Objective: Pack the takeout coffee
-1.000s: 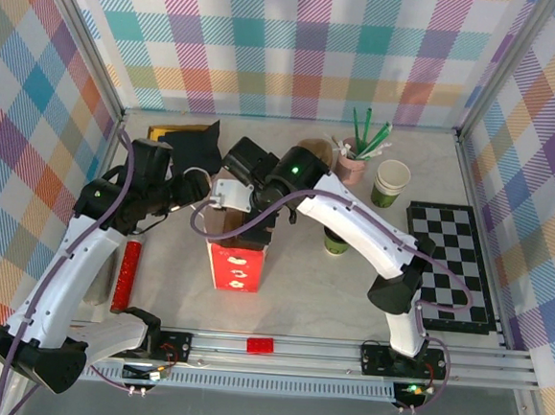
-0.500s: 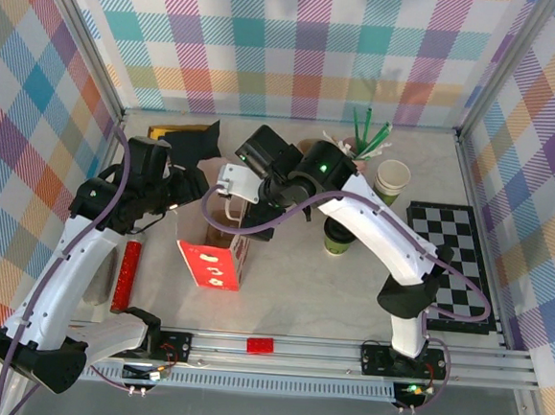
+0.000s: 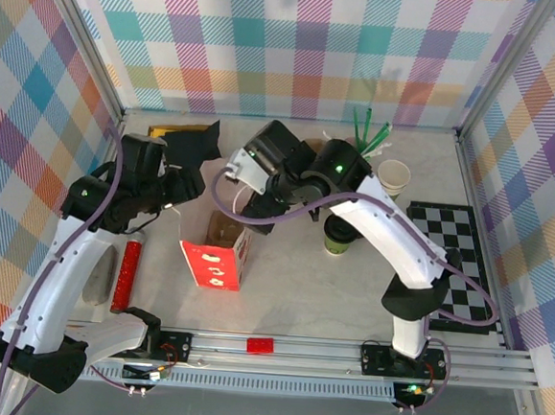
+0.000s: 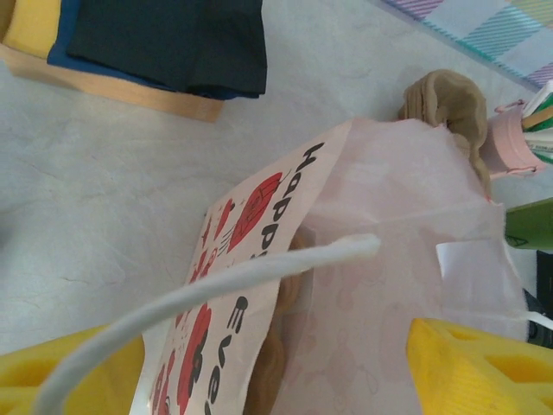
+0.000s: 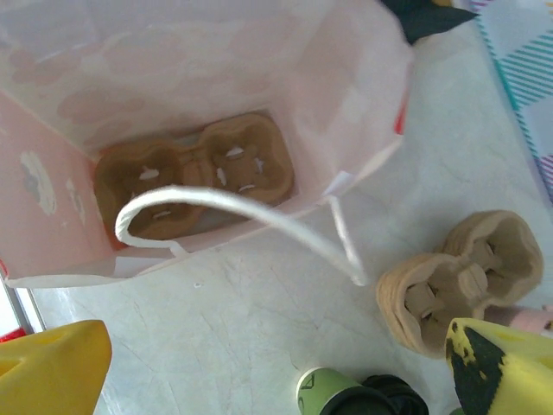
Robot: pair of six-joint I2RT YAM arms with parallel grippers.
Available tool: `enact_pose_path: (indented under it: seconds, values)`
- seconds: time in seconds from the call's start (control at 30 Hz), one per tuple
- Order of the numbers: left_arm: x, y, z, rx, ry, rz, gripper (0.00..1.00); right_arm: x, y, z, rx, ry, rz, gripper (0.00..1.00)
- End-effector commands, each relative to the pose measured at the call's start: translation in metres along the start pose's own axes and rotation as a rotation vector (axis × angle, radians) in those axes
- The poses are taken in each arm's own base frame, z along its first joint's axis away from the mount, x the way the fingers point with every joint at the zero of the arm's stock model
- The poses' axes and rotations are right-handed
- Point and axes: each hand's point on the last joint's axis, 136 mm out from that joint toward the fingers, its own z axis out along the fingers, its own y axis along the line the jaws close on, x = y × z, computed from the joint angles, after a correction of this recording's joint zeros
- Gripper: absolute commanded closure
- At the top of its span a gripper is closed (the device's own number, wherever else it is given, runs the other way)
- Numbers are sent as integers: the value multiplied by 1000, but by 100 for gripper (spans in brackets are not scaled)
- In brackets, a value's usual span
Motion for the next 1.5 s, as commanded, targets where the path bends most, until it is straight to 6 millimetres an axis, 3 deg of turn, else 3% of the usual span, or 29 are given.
enact_pose_path:
  seconds: [0.0, 0.17, 0.3, 0.63, 0.8, 0.93, 1.2, 1.37, 1.47]
  values:
    - [-7, 5, -11, -31, -10, 40, 20, -9, -23, -39, 85, -108, 164, 1]
    - [-2, 9, -2, -70, 35, 82, 19, -5, -53, -40, 69, -140, 464, 1]
    - [-1, 20, 0, -130, 34, 107, 20, -7, -46, -21, -7, -112, 552, 0]
    - [-8, 7, -32, -44, 0, 110, 18, -10, -22, 32, -143, -32, 697, 15]
    - [-8, 21, -24, -128, -1, 143, 17, -6, -16, 44, -165, -20, 736, 20]
    - [-16, 21, -22, -145, -25, 162, 19, -10, -8, 46, -215, -29, 744, 29]
    - [-22, 22, -6, -184, -3, 194, 37, -3, -3, 43, -230, -25, 745, 53]
    - [-18, 25, -3, -176, -3, 175, 56, 3, 1, 44, -233, -19, 721, 76]
    - [-15, 23, -2, -158, 10, 174, 66, 0, 4, 39, -246, -49, 671, 81]
